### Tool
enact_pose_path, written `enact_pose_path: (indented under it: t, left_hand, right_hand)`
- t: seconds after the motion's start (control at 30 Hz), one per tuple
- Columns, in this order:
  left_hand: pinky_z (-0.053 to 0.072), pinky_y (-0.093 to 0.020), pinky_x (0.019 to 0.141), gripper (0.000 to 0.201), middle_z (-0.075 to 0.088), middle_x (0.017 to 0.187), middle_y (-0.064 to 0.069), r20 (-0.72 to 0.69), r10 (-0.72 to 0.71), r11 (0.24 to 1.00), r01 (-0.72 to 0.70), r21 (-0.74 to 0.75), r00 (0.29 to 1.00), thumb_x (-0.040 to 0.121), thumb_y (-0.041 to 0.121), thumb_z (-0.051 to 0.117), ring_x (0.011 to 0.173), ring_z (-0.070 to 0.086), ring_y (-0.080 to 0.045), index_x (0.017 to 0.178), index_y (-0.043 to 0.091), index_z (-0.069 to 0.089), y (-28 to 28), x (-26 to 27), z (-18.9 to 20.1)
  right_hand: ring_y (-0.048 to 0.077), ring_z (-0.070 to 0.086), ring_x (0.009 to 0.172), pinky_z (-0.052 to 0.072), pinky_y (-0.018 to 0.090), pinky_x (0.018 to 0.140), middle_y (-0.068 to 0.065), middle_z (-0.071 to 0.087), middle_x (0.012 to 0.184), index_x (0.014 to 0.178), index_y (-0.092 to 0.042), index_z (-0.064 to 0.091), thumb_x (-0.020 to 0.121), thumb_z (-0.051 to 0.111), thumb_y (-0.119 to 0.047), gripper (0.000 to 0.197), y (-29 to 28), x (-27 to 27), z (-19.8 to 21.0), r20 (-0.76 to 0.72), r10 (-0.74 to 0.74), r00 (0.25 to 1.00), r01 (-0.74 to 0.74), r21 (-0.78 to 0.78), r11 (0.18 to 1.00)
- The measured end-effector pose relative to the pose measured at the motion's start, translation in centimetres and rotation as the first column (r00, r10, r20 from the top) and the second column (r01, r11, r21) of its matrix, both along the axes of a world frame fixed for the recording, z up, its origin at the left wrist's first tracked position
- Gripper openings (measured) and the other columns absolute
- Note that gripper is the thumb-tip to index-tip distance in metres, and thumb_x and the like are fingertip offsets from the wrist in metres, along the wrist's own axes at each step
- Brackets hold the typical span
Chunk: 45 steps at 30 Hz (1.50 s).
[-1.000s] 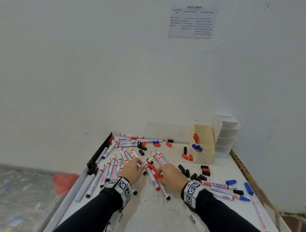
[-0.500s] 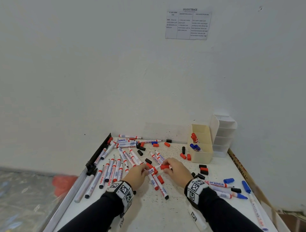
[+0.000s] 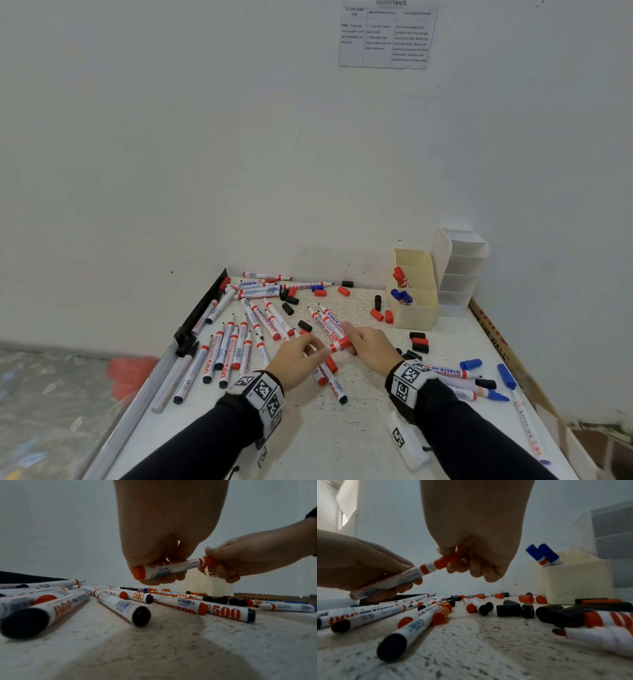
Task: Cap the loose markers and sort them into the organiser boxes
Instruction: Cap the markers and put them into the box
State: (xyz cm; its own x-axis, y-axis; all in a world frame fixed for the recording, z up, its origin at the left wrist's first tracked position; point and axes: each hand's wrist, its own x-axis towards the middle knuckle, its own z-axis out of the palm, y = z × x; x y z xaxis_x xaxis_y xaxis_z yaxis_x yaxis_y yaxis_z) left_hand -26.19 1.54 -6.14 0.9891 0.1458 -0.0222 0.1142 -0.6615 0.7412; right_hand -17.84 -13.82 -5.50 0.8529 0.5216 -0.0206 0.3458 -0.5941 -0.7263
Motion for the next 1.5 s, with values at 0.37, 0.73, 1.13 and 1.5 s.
enact_pose_path:
  t: [0.37,0.73,1.13,1.5]
  left_hand:
    - [0.035,-0.019,0.047,0.033,0.047,0.067,0.005,-0.113,-0.061,0.982,0.04,-0.182,0.992,0.1,0.03,0.035,0.05,0.038,-0.008,0.095,0.011,0.061,-2.1,0.6,2.0]
    - [0.023,-0.015,0.034,0.035,0.039,0.047,0.009,-0.351,-0.205,0.799,-0.051,-0.599,0.914,0.099,0.039,0.035,0.036,0.026,-0.005,0.077,0.016,0.05,-1.2,1.2,3.0]
    - [0.047,-0.026,0.073,0.028,0.056,0.091,-0.005,-0.426,0.199,0.975,-0.133,0.18,0.882,0.095,0.034,0.041,0.081,0.053,-0.019,0.1,0.009,0.053,1.3,3.9,0.6]
    - [0.043,-0.014,0.058,0.037,0.052,0.074,0.003,-0.496,0.257,0.945,-0.108,0.309,0.83,0.09,0.047,0.051,0.069,0.054,-0.009,0.1,0.011,0.056,1.4,5.8,-1.5]
  right_hand:
    - [0.01,0.028,0.047,0.023,0.025,0.05,-0.003,0.028,0.05,0.05,-0.018,0.032,0.099,0.033,-0.035,0.052,0.5,-0.6,1.7,0.007,-0.134,0.991,0.131,0.16,0.978]
    - [0.003,0.038,0.059,0.032,0.017,0.06,-0.01,0.039,0.063,0.068,-0.029,0.039,0.101,0.029,-0.031,0.035,-0.4,-0.3,1.9,0.002,0.07,0.998,-0.069,0.168,0.983]
    - [0.011,0.057,0.059,0.046,0.016,0.054,0.002,0.06,0.081,0.109,-0.011,0.052,0.097,0.04,-0.028,0.025,-3.6,6.6,8.8,0.408,-0.326,0.853,0.123,0.45,0.885]
    - [0.026,0.059,0.098,0.044,0.028,0.081,0.011,0.057,0.116,0.121,-0.008,0.049,0.096,0.043,-0.018,0.027,-7.2,11.7,5.3,0.37,-0.328,0.869,0.282,0.173,0.944]
